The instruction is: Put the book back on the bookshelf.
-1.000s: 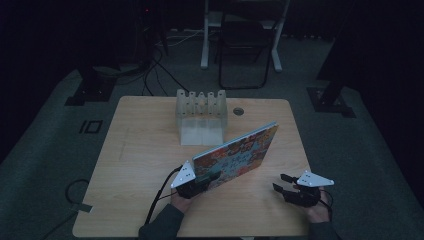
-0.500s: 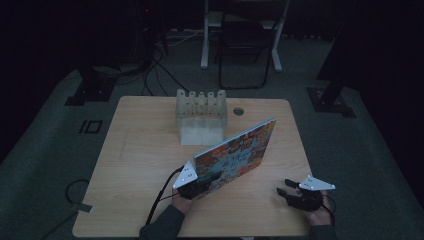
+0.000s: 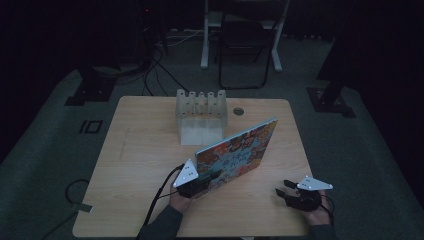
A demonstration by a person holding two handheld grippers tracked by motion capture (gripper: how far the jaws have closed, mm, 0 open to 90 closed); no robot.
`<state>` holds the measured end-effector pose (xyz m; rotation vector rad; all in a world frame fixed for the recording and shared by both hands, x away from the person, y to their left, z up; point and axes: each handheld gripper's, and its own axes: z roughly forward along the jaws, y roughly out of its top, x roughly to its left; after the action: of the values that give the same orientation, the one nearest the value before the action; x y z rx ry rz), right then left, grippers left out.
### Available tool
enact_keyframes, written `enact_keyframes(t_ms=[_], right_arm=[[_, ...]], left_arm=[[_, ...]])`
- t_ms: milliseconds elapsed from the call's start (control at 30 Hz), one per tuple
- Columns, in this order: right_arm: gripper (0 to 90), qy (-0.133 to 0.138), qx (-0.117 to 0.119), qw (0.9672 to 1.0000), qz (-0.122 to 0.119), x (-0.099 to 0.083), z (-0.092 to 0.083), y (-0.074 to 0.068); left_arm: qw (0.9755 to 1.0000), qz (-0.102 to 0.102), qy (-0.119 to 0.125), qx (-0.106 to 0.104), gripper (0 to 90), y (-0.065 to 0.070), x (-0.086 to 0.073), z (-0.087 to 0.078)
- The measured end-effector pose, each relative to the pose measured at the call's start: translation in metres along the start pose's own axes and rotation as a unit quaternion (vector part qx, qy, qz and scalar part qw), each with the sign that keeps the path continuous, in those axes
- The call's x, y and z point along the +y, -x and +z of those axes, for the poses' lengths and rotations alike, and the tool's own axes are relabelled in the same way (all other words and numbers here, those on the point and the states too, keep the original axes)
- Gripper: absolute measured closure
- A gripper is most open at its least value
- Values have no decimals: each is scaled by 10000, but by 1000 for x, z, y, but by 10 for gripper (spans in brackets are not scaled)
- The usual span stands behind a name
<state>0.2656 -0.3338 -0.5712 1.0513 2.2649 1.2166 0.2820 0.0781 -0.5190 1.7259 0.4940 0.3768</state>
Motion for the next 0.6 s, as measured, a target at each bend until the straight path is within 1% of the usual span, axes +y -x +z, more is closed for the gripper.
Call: enact_keyframes(t_ms=[67, 133, 233, 300, 467, 600], right_arm=[[450, -8, 0, 10000, -5, 0, 0, 0], [440, -16, 7, 10000, -14, 0, 0, 0], [424, -45, -18, 10000, -23, 0, 1, 0], [403, -109, -50, 9999, -34, 1, 2, 0], [379, -348, -206, 9990, -184, 2, 5, -3], [367, -441, -224, 9984, -287, 2, 7, -5]], left_arm=[[9999, -97, 70, -14, 811, -1, 0, -2], [9996, -253, 144, -39, 811, -4, 0, -4], [9992, -369, 181, -23, 812, -7, 1, -7], [9990, -403, 195, -1, 811, -8, 2, -9], [9987, -453, 223, 55, 812, -8, 4, -13], [9988, -434, 223, 109, 812, -6, 6, -15]])
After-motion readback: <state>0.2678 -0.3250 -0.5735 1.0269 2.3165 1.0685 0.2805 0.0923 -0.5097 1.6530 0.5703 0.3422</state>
